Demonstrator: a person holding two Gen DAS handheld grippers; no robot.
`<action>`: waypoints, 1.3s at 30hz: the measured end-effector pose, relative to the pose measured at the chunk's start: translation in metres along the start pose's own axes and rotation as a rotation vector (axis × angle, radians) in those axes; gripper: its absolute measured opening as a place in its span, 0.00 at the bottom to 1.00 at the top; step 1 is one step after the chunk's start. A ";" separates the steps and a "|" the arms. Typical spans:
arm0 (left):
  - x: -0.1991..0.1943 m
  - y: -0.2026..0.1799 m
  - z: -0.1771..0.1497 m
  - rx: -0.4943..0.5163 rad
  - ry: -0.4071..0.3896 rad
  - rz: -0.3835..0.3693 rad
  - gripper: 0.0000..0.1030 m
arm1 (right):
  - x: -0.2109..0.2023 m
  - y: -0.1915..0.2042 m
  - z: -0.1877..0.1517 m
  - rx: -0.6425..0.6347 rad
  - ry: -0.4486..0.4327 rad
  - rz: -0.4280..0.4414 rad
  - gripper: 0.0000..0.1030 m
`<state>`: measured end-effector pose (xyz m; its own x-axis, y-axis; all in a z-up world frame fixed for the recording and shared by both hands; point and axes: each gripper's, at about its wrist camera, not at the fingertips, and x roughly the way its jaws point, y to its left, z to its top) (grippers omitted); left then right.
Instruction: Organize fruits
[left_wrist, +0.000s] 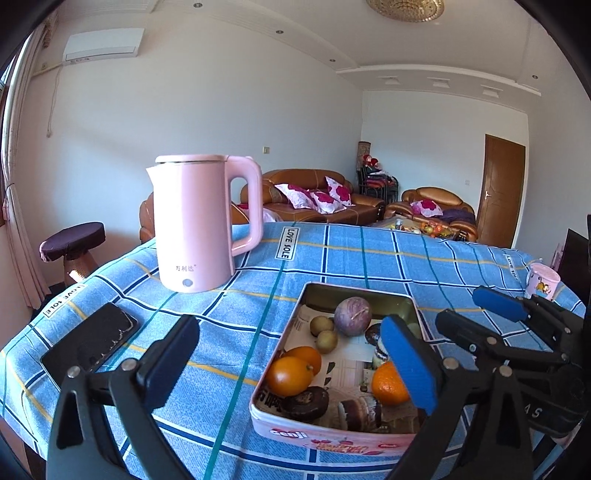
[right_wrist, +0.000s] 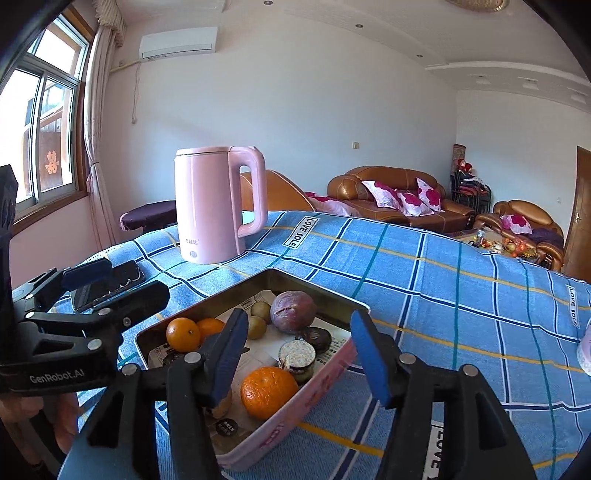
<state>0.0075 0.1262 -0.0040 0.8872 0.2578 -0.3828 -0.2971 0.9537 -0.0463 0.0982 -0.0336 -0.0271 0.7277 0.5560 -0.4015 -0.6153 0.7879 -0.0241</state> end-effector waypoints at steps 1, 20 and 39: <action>-0.003 -0.001 0.001 0.000 -0.005 -0.002 0.98 | -0.004 -0.001 0.000 0.001 -0.005 -0.005 0.62; -0.021 -0.019 0.004 0.025 -0.029 -0.018 0.98 | -0.052 -0.016 0.000 0.030 -0.055 -0.076 0.64; -0.028 -0.030 0.006 0.054 -0.035 -0.028 1.00 | -0.067 -0.024 0.000 0.048 -0.081 -0.097 0.65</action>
<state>-0.0064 0.0911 0.0135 0.9069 0.2348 -0.3498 -0.2528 0.9675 -0.0060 0.0641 -0.0892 0.0001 0.8064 0.4946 -0.3241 -0.5270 0.8497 -0.0144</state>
